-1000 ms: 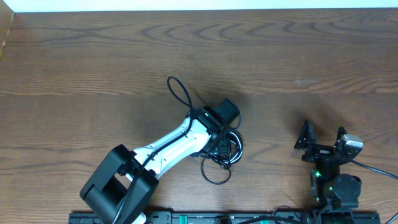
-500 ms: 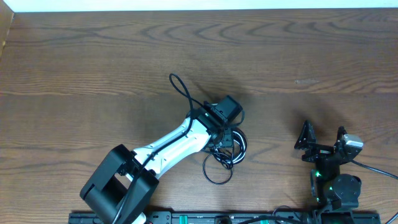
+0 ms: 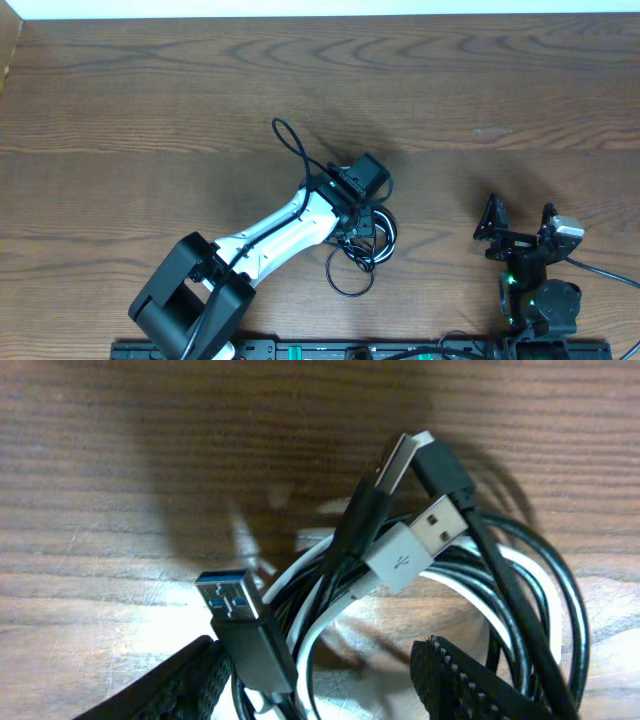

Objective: Untangle cables

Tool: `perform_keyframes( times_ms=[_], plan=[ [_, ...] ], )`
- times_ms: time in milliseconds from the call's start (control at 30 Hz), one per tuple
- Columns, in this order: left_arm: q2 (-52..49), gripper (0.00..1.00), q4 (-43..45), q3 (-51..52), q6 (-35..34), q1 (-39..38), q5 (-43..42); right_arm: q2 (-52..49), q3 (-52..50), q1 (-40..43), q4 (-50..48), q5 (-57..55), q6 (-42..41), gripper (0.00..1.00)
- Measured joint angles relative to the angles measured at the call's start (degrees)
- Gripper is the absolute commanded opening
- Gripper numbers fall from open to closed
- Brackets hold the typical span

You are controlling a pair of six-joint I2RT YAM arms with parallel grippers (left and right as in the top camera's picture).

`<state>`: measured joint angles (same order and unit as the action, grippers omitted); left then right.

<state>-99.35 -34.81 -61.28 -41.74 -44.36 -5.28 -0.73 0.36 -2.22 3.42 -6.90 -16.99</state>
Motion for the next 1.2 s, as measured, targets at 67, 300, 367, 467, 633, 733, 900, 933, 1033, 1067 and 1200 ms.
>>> perform_keyframes(
  times_ms=[67, 300, 367, 467, 633, 733, 900, 933, 1033, 1067, 1200],
  plan=[
    [0.0, 0.64, 0.6, 0.0, 0.0, 0.0, 1.1, 0.0, 0.0, 0.0, 0.0, 0.0, 0.0, 0.99],
    [0.0, 0.64, 2.8, 0.0, 0.0, 0.0, 6.5, 0.0, 0.0, 0.0, 0.0, 0.0, 0.0, 0.99],
    [0.0, 0.64, 3.8, 0.0, 0.0, 0.0, 7.2, 0.0, 0.0, 0.0, 0.0, 0.0, 0.0, 0.99],
    [0.0, 0.64, 4.8, 0.0, 0.0, 0.0, 7.8, 0.0, 0.0, 0.0, 0.0, 0.0, 0.0, 0.99],
    [0.0, 0.64, 5.2, 0.0, 0.0, 0.0, 8.5, 0.0, 0.0, 0.0, 0.0, 0.0, 0.0, 0.99],
    [0.0, 0.64, 5.2, 0.0, 0.0, 0.0, 8.6, 0.0, 0.0, 0.0, 0.0, 0.0, 0.0, 0.99],
    [0.0, 0.64, 5.2, 0.0, 0.0, 0.0, 8.7, 0.0, 0.0, 0.0, 0.0, 0.0, 0.0, 0.99],
    [0.0, 0.64, 5.2, 0.0, 0.0, 0.0, 8.7, 0.0, 0.0, 0.0, 0.0, 0.0, 0.0, 0.99],
    [0.0, 0.64, 5.2, 0.0, 0.0, 0.0, 8.7, 0.0, 0.0, 0.0, 0.0, 0.0, 0.0, 0.99],
    [0.0, 0.64, 5.2, 0.0, 0.0, 0.0, 8.7, 0.0, 0.0, 0.0, 0.0, 0.0, 0.0, 0.99],
    [0.0, 0.64, 5.2, 0.0, 0.0, 0.0, 8.7, 0.0, 0.0, 0.0, 0.0, 0.0, 0.0, 0.99]
  ],
)
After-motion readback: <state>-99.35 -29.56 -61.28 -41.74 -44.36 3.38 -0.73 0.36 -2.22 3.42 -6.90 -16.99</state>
